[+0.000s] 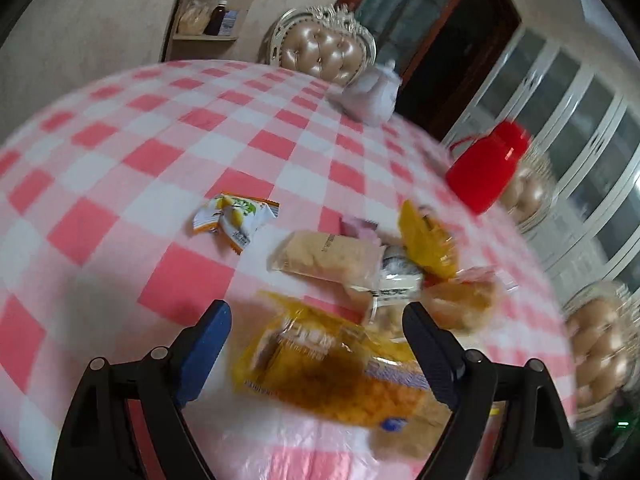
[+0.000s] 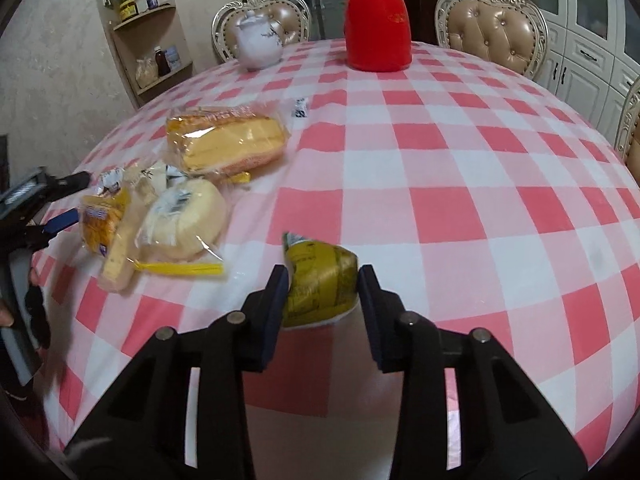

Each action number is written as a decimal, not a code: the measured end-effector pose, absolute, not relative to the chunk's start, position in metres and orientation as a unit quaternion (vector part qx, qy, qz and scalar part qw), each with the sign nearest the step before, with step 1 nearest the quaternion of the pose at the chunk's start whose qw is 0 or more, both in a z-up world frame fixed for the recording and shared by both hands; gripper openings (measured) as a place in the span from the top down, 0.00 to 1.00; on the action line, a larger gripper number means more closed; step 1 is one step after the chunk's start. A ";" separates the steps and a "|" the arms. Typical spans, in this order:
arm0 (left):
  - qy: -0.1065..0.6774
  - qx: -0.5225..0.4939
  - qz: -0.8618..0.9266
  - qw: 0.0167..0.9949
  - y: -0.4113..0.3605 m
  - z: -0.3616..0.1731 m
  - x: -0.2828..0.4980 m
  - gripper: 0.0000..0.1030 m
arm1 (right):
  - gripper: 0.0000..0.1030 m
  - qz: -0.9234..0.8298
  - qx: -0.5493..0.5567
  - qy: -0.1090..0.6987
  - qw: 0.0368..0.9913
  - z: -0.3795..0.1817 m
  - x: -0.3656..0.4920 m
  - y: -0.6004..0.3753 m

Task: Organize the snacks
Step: 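Return to the table and grasp the small yellow packet with right tool, then grasp the large yellow bread bag with the left tool and lift it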

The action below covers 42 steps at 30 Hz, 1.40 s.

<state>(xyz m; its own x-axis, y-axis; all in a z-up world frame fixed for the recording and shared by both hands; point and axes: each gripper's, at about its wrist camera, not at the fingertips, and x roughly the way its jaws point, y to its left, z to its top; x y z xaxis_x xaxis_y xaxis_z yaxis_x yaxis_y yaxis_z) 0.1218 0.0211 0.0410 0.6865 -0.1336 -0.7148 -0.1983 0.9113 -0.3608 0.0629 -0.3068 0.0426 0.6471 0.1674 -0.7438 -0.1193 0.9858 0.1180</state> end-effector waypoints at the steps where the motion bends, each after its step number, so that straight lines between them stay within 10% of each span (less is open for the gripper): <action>1: 0.404 -0.200 0.022 0.892 0.017 0.039 0.127 0.14 | 0.62 0.079 0.031 0.414 0.906 0.042 0.063 -0.306; 13: 0.507 0.072 0.058 0.857 0.013 0.029 0.113 0.01 | 0.63 0.082 0.043 0.412 0.906 0.041 0.063 -0.312; 21: 0.470 -0.085 0.091 0.874 0.076 0.043 0.059 0.01 | 0.63 0.084 0.048 0.412 0.906 0.043 0.064 -0.312; 38: 0.472 -0.095 0.091 0.872 0.043 0.007 0.060 0.02 | 0.58 0.078 0.054 0.418 0.903 0.034 0.066 -0.314; 42: 0.455 -0.080 0.072 0.884 0.035 0.009 0.057 0.18 | 0.54 0.067 0.040 0.430 0.899 0.028 0.069 -0.310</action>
